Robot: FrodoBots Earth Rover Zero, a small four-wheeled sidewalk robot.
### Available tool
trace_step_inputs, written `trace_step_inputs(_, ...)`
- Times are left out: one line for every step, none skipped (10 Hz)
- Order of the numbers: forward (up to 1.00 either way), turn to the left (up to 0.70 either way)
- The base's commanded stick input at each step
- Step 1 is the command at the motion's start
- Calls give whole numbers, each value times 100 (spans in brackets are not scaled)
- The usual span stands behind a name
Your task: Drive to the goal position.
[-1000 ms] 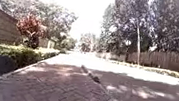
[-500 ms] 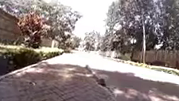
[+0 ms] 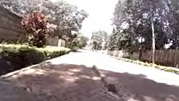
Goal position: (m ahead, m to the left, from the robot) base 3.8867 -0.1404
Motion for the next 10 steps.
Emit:
trace_step_inputs(70,0)
trace_step_inputs(70,0)
trace_step_inputs(70,0)
trace_step_inputs(70,0)
trace_step_inputs(70,0)
trace_step_inputs(70,0)
trace_step_inputs(70,0)
trace_step_inputs(70,0)
trace_step_inputs(70,0)
trace_step_inputs(70,0)
